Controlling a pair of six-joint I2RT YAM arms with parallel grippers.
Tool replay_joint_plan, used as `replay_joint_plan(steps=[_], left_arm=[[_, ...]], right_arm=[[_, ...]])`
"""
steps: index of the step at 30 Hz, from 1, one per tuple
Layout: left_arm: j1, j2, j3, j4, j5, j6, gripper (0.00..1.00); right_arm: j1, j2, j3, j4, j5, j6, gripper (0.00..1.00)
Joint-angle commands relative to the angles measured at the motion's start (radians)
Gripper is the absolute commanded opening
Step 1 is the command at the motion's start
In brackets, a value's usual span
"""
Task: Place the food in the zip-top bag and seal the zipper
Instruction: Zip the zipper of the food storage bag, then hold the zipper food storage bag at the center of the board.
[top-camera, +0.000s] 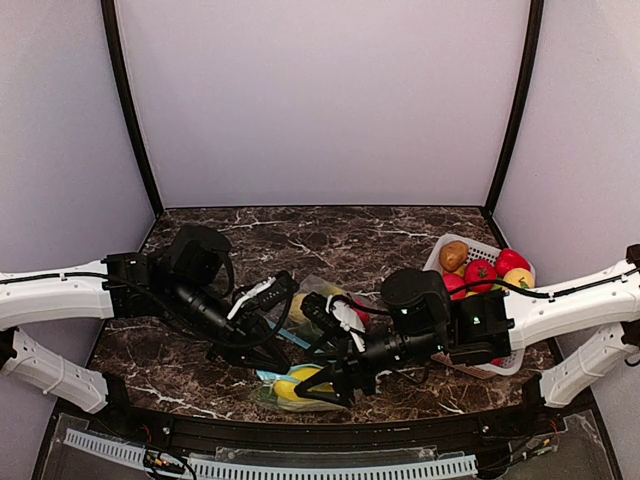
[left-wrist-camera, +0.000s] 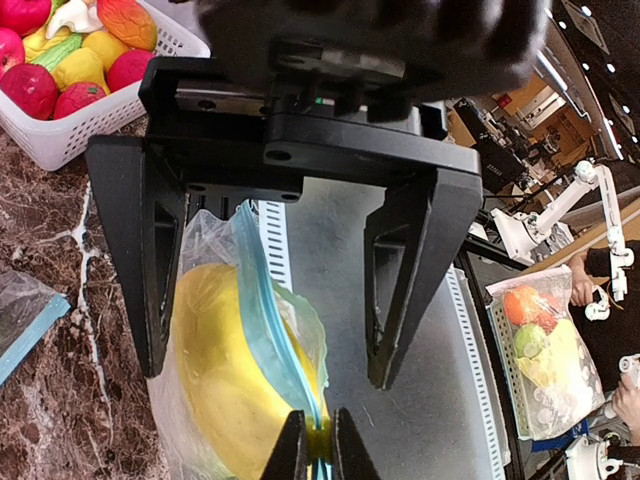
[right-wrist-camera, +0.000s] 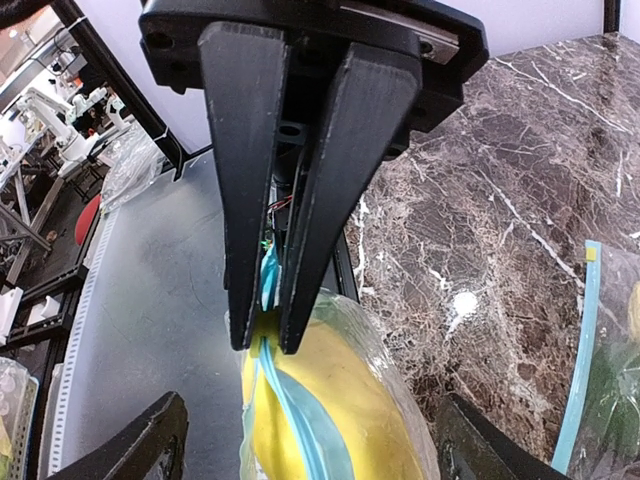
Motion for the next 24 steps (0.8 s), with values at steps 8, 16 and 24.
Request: replay_joint_plan(steps=[8,16,24], left_arm=[[-0.002,-0.018,-0.006,0.048,0.031,-0.029,0.01],[-0.001,-0.02,-0.014,0.059,0.012,-0.037,0.01],[0.007,-0.028,-0.017,0.028,-0.019,-0.013,0.01]], right_arm=[[0.022,0.07,0.06,0.025,0.017,-0.031,0.69],[0.037,0.087,0.067,0.014,0.078,-0.038,0.18],[0.044,0.075,0.048,0.024,0.101,-0.026,0.0]])
